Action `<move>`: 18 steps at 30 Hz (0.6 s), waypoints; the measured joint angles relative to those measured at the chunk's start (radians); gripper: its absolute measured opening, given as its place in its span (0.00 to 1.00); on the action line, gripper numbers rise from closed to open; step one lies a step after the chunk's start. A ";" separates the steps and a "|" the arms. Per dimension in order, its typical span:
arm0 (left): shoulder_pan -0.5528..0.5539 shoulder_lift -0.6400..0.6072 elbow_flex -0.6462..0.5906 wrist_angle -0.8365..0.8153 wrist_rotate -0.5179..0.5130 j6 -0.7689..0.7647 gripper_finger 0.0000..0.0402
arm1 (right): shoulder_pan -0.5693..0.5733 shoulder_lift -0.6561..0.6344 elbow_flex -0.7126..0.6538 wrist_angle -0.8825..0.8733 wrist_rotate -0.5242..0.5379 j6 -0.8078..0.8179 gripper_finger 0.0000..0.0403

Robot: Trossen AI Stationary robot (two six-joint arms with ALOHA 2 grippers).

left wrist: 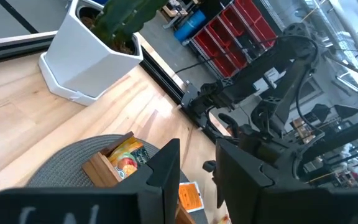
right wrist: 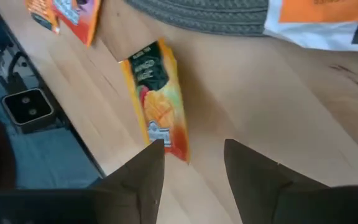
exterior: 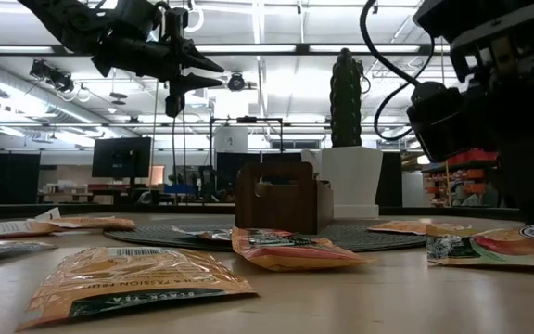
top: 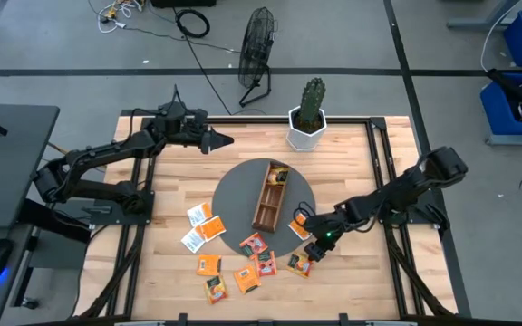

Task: Pick & Place Tea
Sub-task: Put the orange tea bag into the top section of the wooden organizer

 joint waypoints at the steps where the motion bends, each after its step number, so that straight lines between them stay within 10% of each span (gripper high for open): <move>1: 0.000 0.000 0.000 0.000 0.000 0.000 0.27 | 0.000 0.008 -0.001 0.012 0.000 -0.001 0.43; 18: 0.000 0.000 0.000 0.001 0.000 -0.025 0.27 | -0.002 0.082 -0.001 0.181 -0.009 -0.010 0.33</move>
